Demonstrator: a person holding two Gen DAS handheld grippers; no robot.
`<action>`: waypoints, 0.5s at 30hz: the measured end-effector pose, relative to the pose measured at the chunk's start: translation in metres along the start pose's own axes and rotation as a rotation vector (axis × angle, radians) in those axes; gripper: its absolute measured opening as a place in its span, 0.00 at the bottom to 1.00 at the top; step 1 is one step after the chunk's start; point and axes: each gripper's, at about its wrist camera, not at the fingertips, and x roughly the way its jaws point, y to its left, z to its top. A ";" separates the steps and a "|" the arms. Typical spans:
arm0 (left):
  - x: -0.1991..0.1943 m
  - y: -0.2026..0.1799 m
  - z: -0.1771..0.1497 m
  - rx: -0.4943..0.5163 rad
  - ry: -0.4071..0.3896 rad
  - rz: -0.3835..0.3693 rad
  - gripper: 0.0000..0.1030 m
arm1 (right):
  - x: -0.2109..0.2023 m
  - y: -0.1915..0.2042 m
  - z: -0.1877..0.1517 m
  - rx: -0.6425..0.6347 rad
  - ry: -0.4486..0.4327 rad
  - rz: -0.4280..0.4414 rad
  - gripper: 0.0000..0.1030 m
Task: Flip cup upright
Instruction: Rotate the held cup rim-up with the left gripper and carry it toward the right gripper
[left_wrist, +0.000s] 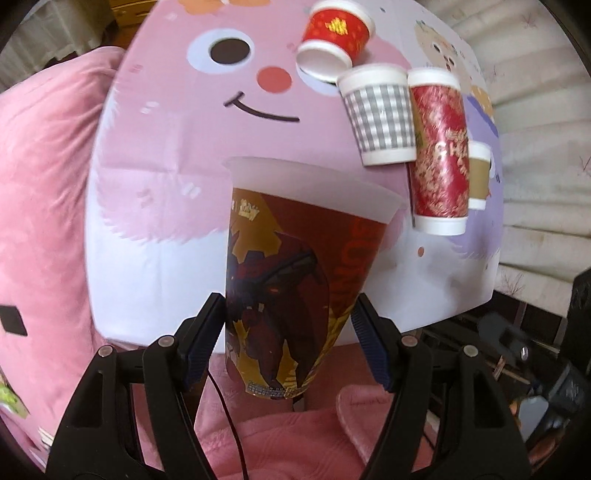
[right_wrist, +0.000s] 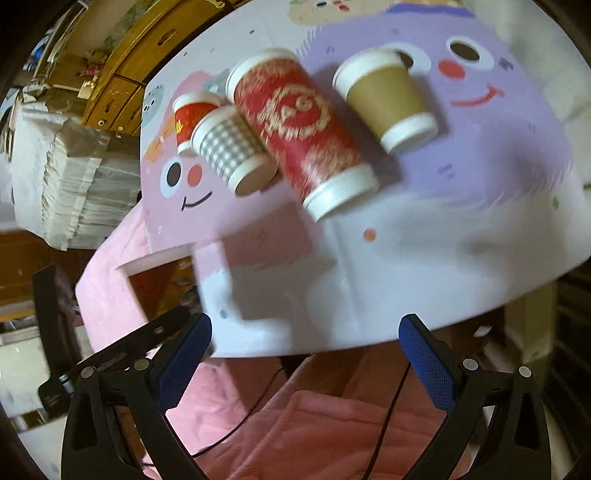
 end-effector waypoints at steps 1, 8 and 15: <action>0.005 -0.002 0.000 0.002 0.008 -0.005 0.65 | 0.003 0.001 -0.004 0.003 0.004 -0.007 1.00; 0.036 -0.005 -0.002 -0.007 0.051 -0.058 0.65 | 0.012 -0.013 -0.034 0.066 0.008 -0.073 1.00; 0.046 -0.008 -0.012 -0.014 0.065 -0.104 0.71 | 0.011 -0.041 -0.032 0.145 0.001 -0.099 1.00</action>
